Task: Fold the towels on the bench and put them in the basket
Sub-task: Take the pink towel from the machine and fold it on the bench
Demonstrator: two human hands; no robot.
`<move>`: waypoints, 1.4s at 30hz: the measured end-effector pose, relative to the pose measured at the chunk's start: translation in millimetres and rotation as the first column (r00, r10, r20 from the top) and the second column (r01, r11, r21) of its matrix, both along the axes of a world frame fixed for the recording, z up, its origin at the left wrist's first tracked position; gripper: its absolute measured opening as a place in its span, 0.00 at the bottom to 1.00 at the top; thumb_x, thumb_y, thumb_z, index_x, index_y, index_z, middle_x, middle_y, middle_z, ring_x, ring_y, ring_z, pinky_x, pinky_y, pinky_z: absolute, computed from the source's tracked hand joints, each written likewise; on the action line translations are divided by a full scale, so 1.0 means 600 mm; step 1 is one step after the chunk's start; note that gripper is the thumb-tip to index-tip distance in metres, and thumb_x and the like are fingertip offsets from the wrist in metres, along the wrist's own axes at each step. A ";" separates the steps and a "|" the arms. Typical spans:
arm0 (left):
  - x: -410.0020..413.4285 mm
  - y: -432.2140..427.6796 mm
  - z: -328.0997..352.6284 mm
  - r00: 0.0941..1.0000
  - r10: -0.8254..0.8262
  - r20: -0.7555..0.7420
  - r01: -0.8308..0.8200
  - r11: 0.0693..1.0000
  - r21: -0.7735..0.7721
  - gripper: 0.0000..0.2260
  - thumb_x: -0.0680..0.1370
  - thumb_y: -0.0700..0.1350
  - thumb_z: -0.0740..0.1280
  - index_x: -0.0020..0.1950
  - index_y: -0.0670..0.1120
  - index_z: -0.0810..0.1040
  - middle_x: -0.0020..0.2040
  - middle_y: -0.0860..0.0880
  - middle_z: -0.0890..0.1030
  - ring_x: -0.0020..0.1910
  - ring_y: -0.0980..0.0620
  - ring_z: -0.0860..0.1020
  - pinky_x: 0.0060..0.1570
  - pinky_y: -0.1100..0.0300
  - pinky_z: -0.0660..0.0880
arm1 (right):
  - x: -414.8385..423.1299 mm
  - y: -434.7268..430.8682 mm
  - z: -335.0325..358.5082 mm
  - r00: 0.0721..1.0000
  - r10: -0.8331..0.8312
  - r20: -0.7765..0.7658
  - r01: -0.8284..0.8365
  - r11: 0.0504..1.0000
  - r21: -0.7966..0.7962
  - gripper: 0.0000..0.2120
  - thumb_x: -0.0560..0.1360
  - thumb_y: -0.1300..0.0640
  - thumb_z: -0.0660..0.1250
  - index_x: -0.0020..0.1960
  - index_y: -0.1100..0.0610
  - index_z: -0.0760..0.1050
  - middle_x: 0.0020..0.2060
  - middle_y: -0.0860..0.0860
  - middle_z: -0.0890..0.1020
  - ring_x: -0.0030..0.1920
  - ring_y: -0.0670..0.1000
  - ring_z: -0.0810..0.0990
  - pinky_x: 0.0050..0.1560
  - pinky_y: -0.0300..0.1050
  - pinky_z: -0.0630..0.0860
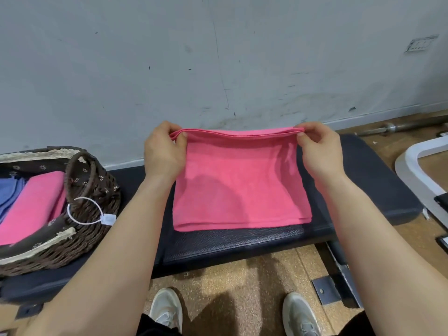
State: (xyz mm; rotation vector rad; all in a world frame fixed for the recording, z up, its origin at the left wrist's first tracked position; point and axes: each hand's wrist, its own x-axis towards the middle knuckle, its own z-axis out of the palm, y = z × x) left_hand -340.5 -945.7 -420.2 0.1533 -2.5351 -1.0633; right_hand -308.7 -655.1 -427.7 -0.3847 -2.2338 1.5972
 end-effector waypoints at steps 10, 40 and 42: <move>0.056 -0.019 0.001 0.974 -0.113 0.198 0.136 0.985 -0.103 0.02 0.75 0.44 0.68 0.46 0.48 0.80 0.42 0.51 0.81 0.43 0.49 0.77 0.44 0.59 0.70 | 0.052 0.036 -0.004 0.958 0.131 0.254 -0.164 0.980 0.114 0.08 0.75 0.60 0.65 0.43 0.51 0.81 0.38 0.48 0.85 0.37 0.48 0.81 0.42 0.45 0.74; 0.193 -0.081 0.007 0.762 -0.319 0.564 0.590 0.702 -0.400 0.05 0.71 0.57 0.75 0.38 0.60 0.83 0.48 0.58 0.79 0.48 0.55 0.77 0.51 0.53 0.76 | 0.178 0.054 0.011 0.726 0.277 0.629 -0.660 0.538 0.525 0.16 0.74 0.65 0.63 0.46 0.45 0.83 0.52 0.45 0.83 0.53 0.49 0.80 0.59 0.46 0.76; 0.190 -0.075 0.016 0.789 -0.276 0.550 0.556 0.703 -0.444 0.10 0.71 0.63 0.71 0.32 0.61 0.81 0.46 0.59 0.79 0.47 0.55 0.77 0.49 0.52 0.77 | 0.174 0.046 0.017 0.783 0.221 0.582 -0.589 0.564 0.578 0.17 0.74 0.64 0.61 0.44 0.45 0.83 0.53 0.47 0.81 0.52 0.50 0.80 0.58 0.48 0.77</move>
